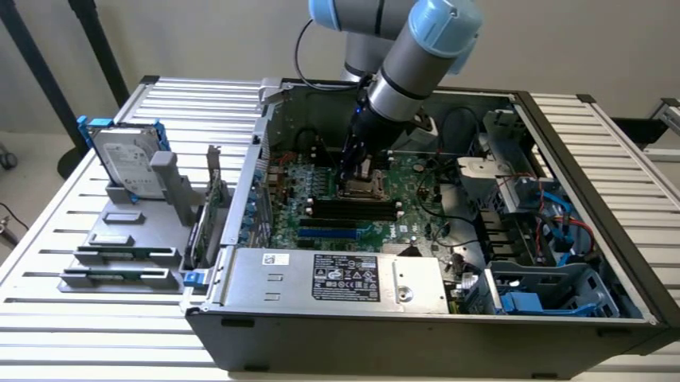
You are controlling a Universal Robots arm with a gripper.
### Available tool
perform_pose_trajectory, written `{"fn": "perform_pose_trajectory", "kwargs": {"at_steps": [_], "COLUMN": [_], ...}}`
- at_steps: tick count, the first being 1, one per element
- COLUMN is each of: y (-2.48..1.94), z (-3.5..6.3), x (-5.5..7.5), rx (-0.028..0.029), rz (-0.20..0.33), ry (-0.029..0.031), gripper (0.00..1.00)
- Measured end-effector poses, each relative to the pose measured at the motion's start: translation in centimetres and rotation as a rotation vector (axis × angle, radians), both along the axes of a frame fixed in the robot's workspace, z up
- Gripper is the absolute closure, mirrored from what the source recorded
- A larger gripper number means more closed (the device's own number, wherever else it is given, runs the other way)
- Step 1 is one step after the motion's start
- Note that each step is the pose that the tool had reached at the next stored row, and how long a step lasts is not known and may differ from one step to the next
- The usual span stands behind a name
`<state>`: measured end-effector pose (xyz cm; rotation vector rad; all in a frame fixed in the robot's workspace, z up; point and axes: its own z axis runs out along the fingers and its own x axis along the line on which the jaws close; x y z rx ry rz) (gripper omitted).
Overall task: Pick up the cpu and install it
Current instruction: 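Install the first cpu locking lever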
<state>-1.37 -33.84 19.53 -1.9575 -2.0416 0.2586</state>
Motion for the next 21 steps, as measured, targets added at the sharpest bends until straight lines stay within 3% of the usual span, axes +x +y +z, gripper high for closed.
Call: {"fn": "perform_pose_trajectory", "kwargs": {"at_steps": [3, 9, 18, 21], "y": [0.0, -0.3, -0.72, -0.87], "z": [0.07, 1.24, 2.04, 2.64], "x": [0.0, -0.1, -2.5, -3.4], "rx": [0.0053, 0.0139, 0.0377, 0.0494], "rz": [-0.001, -0.005, -0.005, -0.005], "ry": [0.0005, 0.0108, 0.0127, 0.0127], "gripper": [0.89, 0.89, 0.89, 0.89]}}
